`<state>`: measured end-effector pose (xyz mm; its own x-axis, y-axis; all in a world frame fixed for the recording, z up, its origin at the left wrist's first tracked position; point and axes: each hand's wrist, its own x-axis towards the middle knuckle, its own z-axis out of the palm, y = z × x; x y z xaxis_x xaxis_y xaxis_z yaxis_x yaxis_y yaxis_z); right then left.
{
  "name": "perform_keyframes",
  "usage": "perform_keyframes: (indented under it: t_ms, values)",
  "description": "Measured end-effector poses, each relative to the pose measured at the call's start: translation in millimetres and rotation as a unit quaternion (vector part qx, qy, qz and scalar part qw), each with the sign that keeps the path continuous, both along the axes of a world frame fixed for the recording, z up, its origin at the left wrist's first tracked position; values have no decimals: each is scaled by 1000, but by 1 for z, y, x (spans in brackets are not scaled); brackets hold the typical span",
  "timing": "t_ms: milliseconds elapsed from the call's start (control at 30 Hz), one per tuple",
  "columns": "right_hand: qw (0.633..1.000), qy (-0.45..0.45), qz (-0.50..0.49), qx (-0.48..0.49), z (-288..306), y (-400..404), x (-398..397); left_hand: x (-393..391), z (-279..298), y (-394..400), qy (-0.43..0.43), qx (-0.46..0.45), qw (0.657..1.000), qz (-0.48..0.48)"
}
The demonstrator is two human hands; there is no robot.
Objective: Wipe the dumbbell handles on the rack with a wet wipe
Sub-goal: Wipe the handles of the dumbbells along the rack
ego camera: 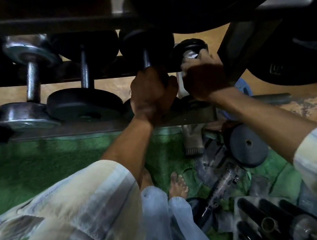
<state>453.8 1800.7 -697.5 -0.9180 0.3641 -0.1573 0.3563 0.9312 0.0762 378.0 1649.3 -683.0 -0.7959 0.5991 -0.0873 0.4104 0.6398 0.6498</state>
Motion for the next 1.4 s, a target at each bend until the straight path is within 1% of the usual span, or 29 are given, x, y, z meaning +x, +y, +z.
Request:
perform_keyframes:
  t_ms: [67,167,300,367,467,533,600,633,700,767,867,900,933,967,1000,1067,1133,1200,1267,1333,1367,1400]
  values:
    - [998,-38,31,31,2,1,-12,0,0,1,0,-2,1000,-2]
    - [990,-126,57,37,7,-6,-26,0,-2,-1,5,-4,1000,6]
    - [979,-162,103,71,12,-13,-34,0,-2,-3,43,23,999,-3]
    - [970,-196,125,74,17,-12,-32,0,-1,-4,55,24,998,-4]
    - [947,-289,140,8,21,-9,-26,1,-2,-3,53,22,998,0]
    - [934,-332,125,-45,21,-4,-23,1,-1,-3,57,24,998,1]
    - [948,-304,62,-65,22,2,-21,1,-2,-2,65,19,998,-1]
    - [960,-268,53,-55,22,5,-19,1,-2,-2,69,13,998,-2]
    - [977,-181,112,-7,19,11,-15,1,-3,-2,70,5,998,-6]
    - [979,-107,167,33,16,18,-10,1,-4,-3,68,6,998,-8]
    - [980,-53,184,46,11,33,-8,0,-4,-3,73,-8,997,-14]
    - [982,-34,181,32,8,37,-5,0,-4,-3,73,-10,997,-15]
    - [986,-10,169,11,5,38,-2,0,-4,-2,72,-10,997,-15]
    - [990,8,136,-33,3,37,2,0,-3,-3,68,-11,998,-14]
    - [992,23,85,-91,4,33,6,0,-2,-3,65,-11,998,-13]
    - [978,83,-25,-187,3,24,10,0,-2,-3,59,-13,998,-15]
    - [948,129,-144,-254,2,18,5,1,-1,-2,61,-14,998,-20]
    - [901,141,-254,-321,0,17,-4,1,0,-1,67,-20,997,-21]
    - [872,138,-301,-361,-2,14,-10,1,-1,-2,66,-23,997,-19]
    - [853,146,-326,-381,-6,12,-13,1,-2,-2,62,-19,998,-18]
    - [833,142,-351,-404,-4,11,-15,1,-3,-2,62,-18,998,-18]
    - [818,119,-374,-421,-8,10,-18,1,-4,-3,65,-18,998,-18]
